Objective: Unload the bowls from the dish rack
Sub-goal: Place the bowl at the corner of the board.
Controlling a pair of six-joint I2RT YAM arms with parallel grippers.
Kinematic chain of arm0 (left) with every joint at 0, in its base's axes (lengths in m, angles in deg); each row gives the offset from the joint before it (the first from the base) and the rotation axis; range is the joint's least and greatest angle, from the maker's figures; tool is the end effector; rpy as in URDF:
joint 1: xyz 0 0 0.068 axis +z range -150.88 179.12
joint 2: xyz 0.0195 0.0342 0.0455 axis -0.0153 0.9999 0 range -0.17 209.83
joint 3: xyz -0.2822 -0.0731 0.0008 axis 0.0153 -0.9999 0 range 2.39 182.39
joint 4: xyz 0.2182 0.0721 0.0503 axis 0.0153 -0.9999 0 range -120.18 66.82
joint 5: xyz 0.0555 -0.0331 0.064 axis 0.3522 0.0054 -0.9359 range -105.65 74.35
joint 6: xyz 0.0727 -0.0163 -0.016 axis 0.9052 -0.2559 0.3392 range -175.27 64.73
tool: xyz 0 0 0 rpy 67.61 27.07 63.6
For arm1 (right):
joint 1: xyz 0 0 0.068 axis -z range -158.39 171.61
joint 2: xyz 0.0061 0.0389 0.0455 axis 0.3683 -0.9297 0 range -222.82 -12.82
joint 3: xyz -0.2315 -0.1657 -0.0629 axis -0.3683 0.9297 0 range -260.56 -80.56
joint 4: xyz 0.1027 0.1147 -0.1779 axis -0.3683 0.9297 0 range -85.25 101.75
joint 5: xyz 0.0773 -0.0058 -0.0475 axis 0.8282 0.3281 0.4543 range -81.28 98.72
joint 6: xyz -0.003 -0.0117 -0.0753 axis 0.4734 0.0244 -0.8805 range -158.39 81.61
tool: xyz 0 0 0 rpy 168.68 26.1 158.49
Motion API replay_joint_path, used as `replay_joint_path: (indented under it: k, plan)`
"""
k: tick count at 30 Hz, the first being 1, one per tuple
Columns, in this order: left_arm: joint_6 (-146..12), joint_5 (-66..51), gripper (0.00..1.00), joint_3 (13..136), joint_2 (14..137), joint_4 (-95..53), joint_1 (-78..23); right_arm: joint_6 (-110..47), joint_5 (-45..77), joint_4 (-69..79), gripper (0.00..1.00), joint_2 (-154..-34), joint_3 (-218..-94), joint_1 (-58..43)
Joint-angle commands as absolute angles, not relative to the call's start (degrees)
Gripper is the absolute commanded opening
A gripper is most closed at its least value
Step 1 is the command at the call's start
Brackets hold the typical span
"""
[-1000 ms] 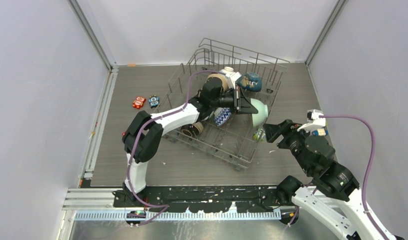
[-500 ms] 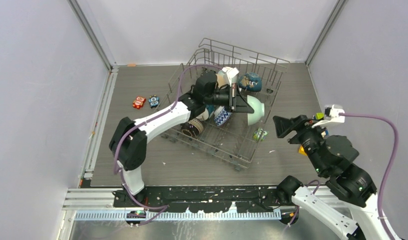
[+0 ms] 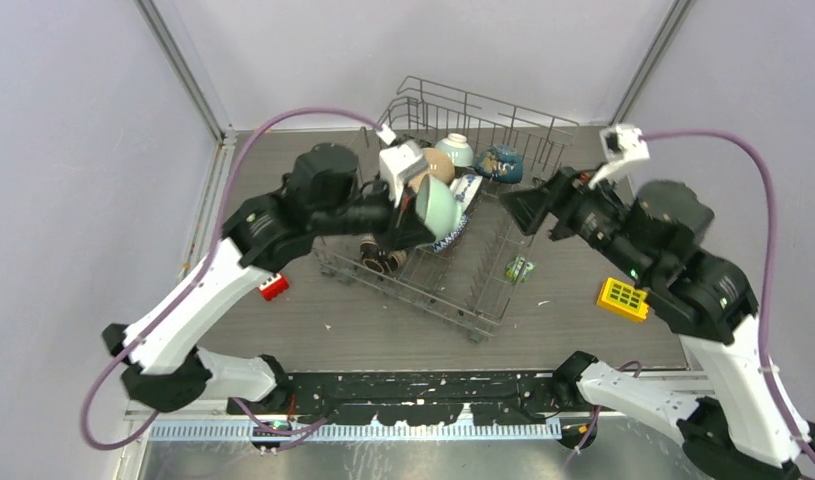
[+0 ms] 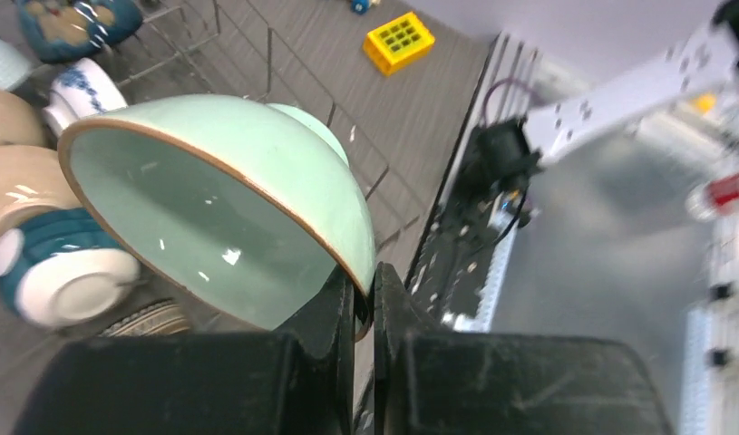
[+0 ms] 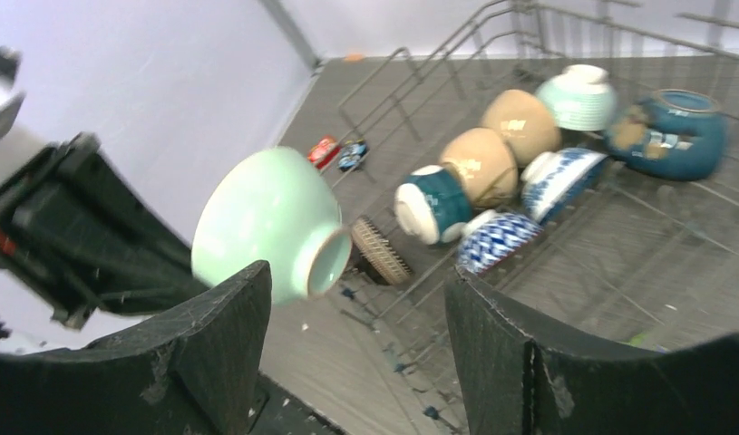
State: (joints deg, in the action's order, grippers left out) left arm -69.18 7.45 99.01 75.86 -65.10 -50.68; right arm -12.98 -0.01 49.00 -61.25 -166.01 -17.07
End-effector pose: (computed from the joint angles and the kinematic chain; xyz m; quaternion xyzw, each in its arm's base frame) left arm 0.1469 -0.2132 0.4724 0.3568 0.7348 -0.4321 0.3821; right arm 0.0886 0.0585 0.4866 -0.0364 0.7489 0.3014 0.5891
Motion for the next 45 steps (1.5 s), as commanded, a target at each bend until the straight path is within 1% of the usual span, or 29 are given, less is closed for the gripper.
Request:
replay_joint_path:
  k: [1, 4, 7, 12, 18, 20, 23, 28, 33, 45]
  plan:
    - [-48.84, -5.34, 0.0, 100.48, 69.05, -77.37, -57.69, -12.48, 14.57, 53.9, 0.73, -69.72, -176.05, -17.39]
    - [-42.2, -9.65, 0.0, 99.08, 65.64, -80.93, -61.67, -11.73, 17.77, 57.71, 0.71, -74.96, -182.09, -17.46]
    - [-37.42, -14.68, 0.0, 97.99, 63.56, -84.44, -65.38, -12.75, 16.91, 63.59, 0.7, -80.18, -187.8, -19.12]
    - [-28.92, -26.55, 0.0, 95.31, 61.42, -89.36, -74.39, -15.44, 9.89, 77.18, 0.68, -88.28, -198.2, -25.57]
    - [-22.71, -42.63, 0.0, 92.02, 62.73, -97.35, -86.0, -17.18, 4.48, 83.26, 0.68, -94.21, -205.99, -32.15]
    - [-21.02, -47.63, 0.0, 90.18, 63.4, -98.81, -90.12, -17.47, 3.25, 84.28, 0.68, -96.36, -207.22, -34.38]
    - [-19.18, -52.31, 0.0, 88.09, 63.73, -99.94, -93.77, -17.55, 1.5, 84.31, 0.68, -98.51, -207.69, -36.69]
    - [-18.06, -56.01, 0.0, 87.01, 63.68, -102.9, -97.19, -17.56, 0.8, 83.91, 0.66, -101.88, -207.04, -39.95]
    - [-18.7, -55.59, 0.0, 86.12, 64.04, -104.19, -98.95, -17.78, -3.33, 82.1, 0.64, -103.93, -205.28, -44.11]
    - [-18.36, -55.5, 0.0, 86.04, 65.12, -105.03, -99.75, -18.44, -4.4, 79.08, 0.52, -105.61, -201.01, -44.28]
